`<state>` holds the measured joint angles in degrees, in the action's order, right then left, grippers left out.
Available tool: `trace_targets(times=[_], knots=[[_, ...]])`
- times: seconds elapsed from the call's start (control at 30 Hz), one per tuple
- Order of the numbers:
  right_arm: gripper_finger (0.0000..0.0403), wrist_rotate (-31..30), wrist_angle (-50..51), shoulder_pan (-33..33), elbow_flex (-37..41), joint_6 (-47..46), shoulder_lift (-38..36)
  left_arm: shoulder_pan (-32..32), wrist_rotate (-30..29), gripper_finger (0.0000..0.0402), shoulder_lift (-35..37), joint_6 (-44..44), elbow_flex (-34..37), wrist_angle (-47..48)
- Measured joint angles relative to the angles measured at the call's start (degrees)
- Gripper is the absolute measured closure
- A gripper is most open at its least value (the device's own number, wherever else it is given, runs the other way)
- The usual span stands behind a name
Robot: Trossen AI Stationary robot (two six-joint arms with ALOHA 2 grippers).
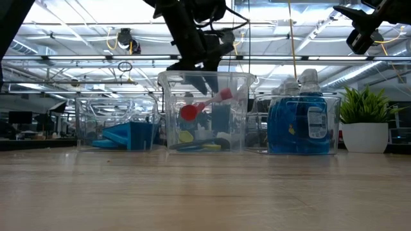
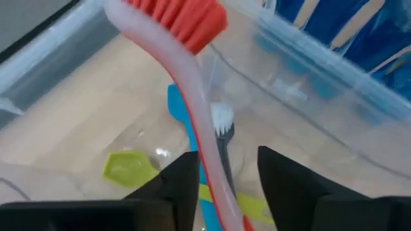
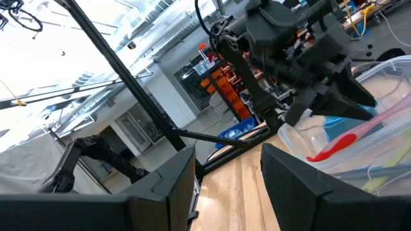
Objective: Pick & Place Kitchen Sink Supplies
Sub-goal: Put the red dish brush into the white bin, then return to Home Position
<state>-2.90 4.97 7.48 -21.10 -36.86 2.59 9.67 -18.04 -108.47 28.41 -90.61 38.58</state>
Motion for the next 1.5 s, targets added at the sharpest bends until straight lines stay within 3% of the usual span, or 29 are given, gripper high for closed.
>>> trace_targets(times=[0.23, 0.67, 1.07, 1.5], knots=[[0.0236, 0.02, -0.07, 0.0, -0.02, -0.34, -0.02, 0.37, 1.9, 0.0266, -2.83, 2.12, 0.07, -1.97], [0.0236, 0.17, 0.02, 0.0, -0.04, -1.53, -0.02, 0.76, 2.08, 0.0187, -3.78, 2.21, 0.07, -1.69], [0.0236, 0.13, 0.04, 0.0, -0.04, -1.51, -0.02, 0.63, 2.33, 0.0176, 2.0, 2.33, 0.02, -1.03], [0.0236, 0.04, 0.01, 0.0, -0.04, -1.5, -0.02, -2.48, 3.6, 0.0176, 14.78, 4.93, 0.02, -2.2]])
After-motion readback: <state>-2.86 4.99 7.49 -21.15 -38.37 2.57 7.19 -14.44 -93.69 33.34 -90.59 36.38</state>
